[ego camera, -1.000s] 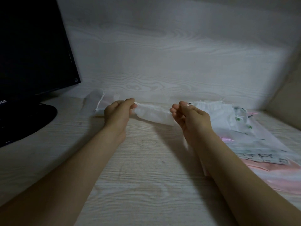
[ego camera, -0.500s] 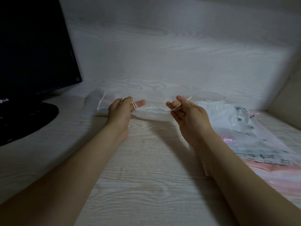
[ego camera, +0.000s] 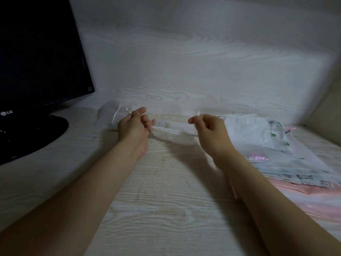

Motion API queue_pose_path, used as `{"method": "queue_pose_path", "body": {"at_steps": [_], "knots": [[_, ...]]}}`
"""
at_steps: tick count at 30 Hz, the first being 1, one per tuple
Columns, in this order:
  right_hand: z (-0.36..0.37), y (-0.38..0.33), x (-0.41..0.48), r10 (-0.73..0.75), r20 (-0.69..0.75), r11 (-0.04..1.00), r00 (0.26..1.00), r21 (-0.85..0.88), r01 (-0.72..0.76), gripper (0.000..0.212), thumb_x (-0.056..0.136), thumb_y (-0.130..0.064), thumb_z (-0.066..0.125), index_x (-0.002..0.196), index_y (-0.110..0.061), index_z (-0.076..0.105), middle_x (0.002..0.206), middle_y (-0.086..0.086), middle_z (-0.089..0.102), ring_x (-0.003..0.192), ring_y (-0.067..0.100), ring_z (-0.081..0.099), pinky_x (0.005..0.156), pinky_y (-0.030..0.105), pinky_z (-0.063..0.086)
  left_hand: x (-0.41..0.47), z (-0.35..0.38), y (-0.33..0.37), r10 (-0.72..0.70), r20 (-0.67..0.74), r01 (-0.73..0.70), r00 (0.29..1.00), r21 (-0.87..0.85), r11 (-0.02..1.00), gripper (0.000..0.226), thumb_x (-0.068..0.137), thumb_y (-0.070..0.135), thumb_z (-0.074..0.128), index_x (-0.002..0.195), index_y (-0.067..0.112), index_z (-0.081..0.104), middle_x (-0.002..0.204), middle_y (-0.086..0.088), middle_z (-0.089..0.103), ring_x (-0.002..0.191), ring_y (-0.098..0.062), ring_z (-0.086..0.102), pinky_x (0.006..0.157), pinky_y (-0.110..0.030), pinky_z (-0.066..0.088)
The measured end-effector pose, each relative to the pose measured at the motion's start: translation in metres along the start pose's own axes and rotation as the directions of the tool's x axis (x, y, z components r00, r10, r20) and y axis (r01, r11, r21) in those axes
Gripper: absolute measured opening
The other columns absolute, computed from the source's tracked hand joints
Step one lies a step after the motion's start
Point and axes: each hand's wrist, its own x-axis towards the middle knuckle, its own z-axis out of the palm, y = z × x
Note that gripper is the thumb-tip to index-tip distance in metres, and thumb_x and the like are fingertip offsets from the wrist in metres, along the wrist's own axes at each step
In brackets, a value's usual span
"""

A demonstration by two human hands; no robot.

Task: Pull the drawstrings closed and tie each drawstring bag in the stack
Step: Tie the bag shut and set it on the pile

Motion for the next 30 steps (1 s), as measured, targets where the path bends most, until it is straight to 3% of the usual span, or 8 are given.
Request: {"method": "queue_pose_path", "body": {"at_steps": [2,4,8,11,14,16,25,30], "knots": [[0.000,0.000,-0.001,-0.154,0.071,0.946,0.985,-0.276,0.168,0.029,0.107,-0.020,0.049,0.094,-0.013,0.074,0.057,-0.018,0.051,0.063,0.001,0.052,0.068,0.019,0.042,0.001,-0.001,0.004,-0.024,0.008,0.024,1.000,0.019,1.000,0.032,0.115,0.018,0.041,0.103,0.006,0.068,0.057,0.004,0.037,0.043,-0.008,0.032,0.068,-0.028,0.059],[0.000,0.006,0.001,-0.250,0.125,0.853,0.960,-0.440,0.280,0.028,0.107,-0.017,0.048,0.097,-0.009,0.073,0.079,-0.011,0.057,0.085,0.014,0.055,0.088,0.033,0.044,0.000,-0.001,0.008,-0.011,0.003,0.011,1.000,0.065,0.998,0.034,0.115,0.024,0.042,0.105,0.007,0.070,0.056,0.006,0.032,0.042,-0.008,0.027,0.055,-0.024,0.051],[0.003,0.018,0.006,-0.317,0.133,0.737,0.939,-0.588,0.332,0.025,0.107,-0.019,0.047,0.101,-0.015,0.070,0.093,0.006,0.072,0.089,0.034,0.060,0.082,0.045,0.046,-0.002,-0.002,0.010,0.154,0.065,-0.167,0.986,0.330,0.929,0.035,0.113,0.023,0.043,0.105,0.012,0.075,0.055,0.010,0.038,0.048,-0.007,0.034,0.045,-0.024,0.036],[0.003,0.014,0.004,-0.307,0.071,0.720,0.949,-0.635,0.280,0.025,0.110,-0.028,0.042,0.116,-0.017,0.064,0.093,0.004,0.072,0.094,0.034,0.057,0.075,0.040,0.034,-0.003,-0.009,0.010,0.396,0.342,-0.522,0.852,0.623,0.583,0.033,0.110,0.020,0.044,0.099,0.018,0.075,0.056,0.017,0.051,0.056,-0.006,0.045,0.058,-0.028,0.041],[0.000,0.012,0.004,-0.227,0.075,0.714,0.971,-0.665,0.218,0.032,0.111,-0.035,0.038,0.109,-0.016,0.064,0.091,0.002,0.069,0.099,0.032,0.056,0.077,0.038,0.023,-0.007,-0.013,0.006,0.389,0.593,-0.699,0.705,0.673,0.241,0.029,0.111,0.016,0.043,0.097,0.017,0.068,0.064,0.015,0.053,0.061,-0.001,0.052,0.060,-0.014,0.038],[-0.002,0.013,0.004,-0.190,0.077,0.713,0.979,-0.675,0.191,0.039,0.109,-0.041,0.041,0.092,-0.016,0.065,0.083,-0.001,0.065,0.097,0.030,0.056,0.078,0.038,0.022,-0.006,-0.015,0.004,0.353,0.661,-0.733,0.662,0.670,0.118,0.027,0.112,0.017,0.043,0.098,0.016,0.066,0.072,0.014,0.056,0.069,0.000,0.056,0.062,-0.009,0.036],[-0.009,0.010,0.006,-0.108,0.051,0.771,0.993,-0.626,0.116,0.039,0.103,-0.049,0.056,0.071,-0.027,0.053,0.065,-0.011,0.052,0.079,0.022,0.048,0.083,0.039,0.024,0.003,-0.020,0.009,0.091,0.754,-0.740,0.651,0.657,-0.148,0.019,0.108,0.015,0.050,0.120,0.021,0.063,0.102,-0.006,0.066,0.085,-0.023,0.064,0.076,-0.044,0.058],[-0.011,0.010,0.001,-0.223,0.070,0.787,0.972,-0.575,0.222,0.030,0.101,-0.042,0.050,0.080,-0.024,0.063,0.065,-0.012,0.054,0.086,0.023,0.057,0.082,0.038,0.023,-0.005,-0.023,0.013,0.111,0.804,-0.794,0.585,0.595,-0.126,0.030,0.104,0.026,0.033,0.087,0.012,0.054,0.081,-0.001,0.059,0.076,-0.021,0.055,0.072,-0.047,0.050]]}}
